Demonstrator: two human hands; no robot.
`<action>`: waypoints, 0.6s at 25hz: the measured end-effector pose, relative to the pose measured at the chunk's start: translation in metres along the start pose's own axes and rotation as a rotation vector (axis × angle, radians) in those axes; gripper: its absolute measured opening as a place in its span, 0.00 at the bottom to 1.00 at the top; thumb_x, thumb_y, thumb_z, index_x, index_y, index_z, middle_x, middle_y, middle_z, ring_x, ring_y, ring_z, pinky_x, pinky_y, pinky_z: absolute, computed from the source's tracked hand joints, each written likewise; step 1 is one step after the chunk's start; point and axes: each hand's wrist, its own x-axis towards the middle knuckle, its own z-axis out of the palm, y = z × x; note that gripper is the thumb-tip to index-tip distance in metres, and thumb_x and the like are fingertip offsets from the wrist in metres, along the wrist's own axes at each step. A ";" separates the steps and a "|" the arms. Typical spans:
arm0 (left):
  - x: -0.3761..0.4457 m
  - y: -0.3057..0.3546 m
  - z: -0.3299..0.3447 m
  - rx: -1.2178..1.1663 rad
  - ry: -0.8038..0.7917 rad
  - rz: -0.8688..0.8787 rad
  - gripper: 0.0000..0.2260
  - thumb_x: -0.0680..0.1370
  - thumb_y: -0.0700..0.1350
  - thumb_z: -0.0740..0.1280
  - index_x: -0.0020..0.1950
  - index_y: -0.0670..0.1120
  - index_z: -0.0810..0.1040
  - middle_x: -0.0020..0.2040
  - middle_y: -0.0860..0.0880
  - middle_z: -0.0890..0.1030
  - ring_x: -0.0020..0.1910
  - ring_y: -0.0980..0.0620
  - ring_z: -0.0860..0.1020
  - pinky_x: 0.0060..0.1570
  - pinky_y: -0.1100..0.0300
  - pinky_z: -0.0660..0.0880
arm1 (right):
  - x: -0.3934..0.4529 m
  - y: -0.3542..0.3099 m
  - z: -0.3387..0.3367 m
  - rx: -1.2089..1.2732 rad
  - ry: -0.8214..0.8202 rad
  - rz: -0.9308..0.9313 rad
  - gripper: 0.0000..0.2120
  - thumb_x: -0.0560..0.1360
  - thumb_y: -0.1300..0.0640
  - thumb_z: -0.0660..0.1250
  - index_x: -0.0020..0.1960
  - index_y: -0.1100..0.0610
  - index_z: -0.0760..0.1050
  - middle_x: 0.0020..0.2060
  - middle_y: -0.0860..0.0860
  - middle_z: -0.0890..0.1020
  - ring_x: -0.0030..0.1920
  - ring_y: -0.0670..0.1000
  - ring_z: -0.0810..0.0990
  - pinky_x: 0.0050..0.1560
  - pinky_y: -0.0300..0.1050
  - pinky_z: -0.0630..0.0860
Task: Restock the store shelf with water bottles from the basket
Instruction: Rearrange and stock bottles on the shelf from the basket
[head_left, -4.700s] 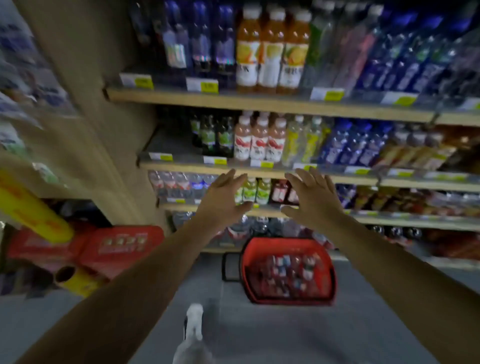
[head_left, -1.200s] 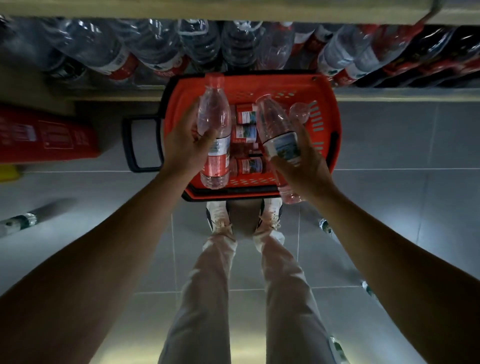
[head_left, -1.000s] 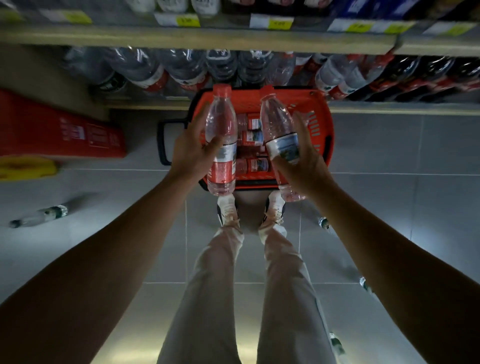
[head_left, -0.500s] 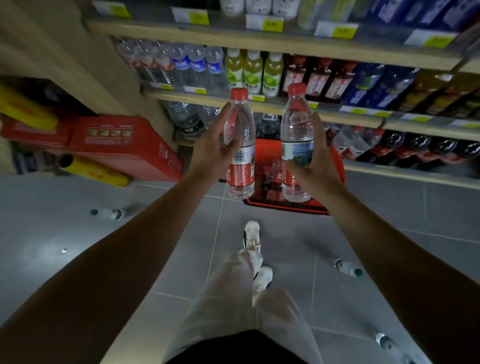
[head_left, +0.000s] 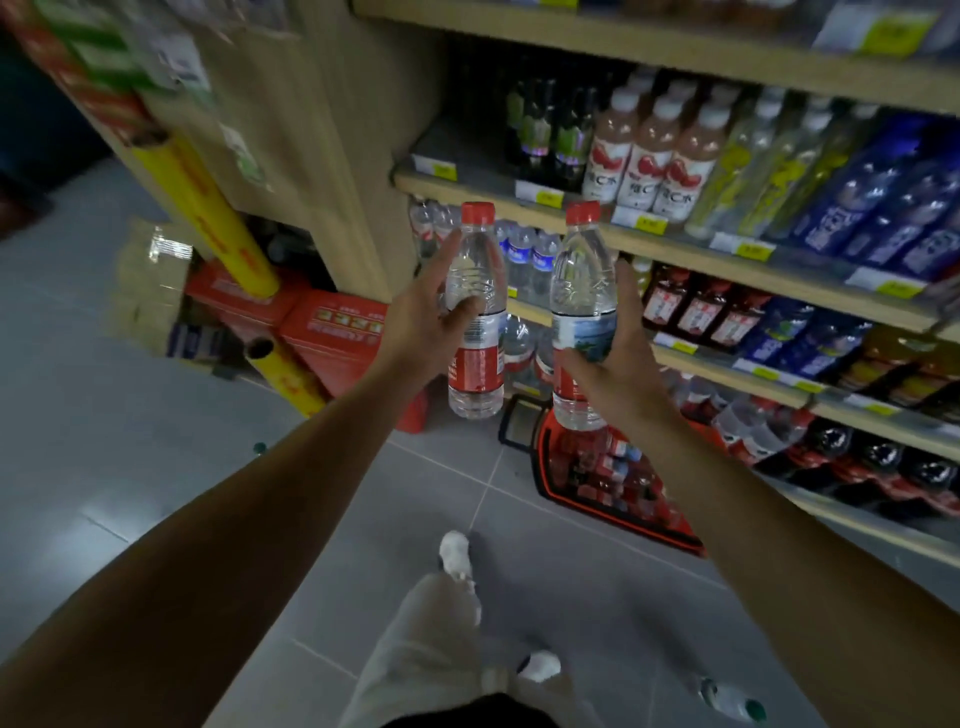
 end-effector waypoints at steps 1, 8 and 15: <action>0.005 -0.006 -0.012 -0.013 0.022 -0.018 0.32 0.79 0.47 0.67 0.79 0.59 0.56 0.68 0.48 0.77 0.62 0.51 0.77 0.62 0.46 0.76 | 0.009 -0.009 0.009 -0.017 -0.014 -0.016 0.48 0.70 0.52 0.73 0.75 0.31 0.45 0.70 0.52 0.70 0.60 0.53 0.79 0.55 0.56 0.80; 0.068 -0.050 -0.075 -0.024 0.081 -0.037 0.31 0.79 0.45 0.67 0.79 0.57 0.58 0.62 0.52 0.79 0.54 0.49 0.81 0.54 0.49 0.80 | 0.086 -0.044 0.079 -0.094 -0.081 -0.018 0.51 0.69 0.59 0.74 0.76 0.31 0.45 0.74 0.47 0.65 0.67 0.49 0.74 0.61 0.53 0.78; 0.151 -0.102 -0.133 -0.032 0.095 -0.035 0.31 0.78 0.45 0.68 0.78 0.59 0.60 0.68 0.48 0.77 0.64 0.49 0.77 0.58 0.54 0.77 | 0.168 -0.083 0.139 -0.035 -0.008 0.013 0.49 0.65 0.58 0.73 0.77 0.36 0.51 0.67 0.45 0.73 0.62 0.49 0.78 0.54 0.49 0.80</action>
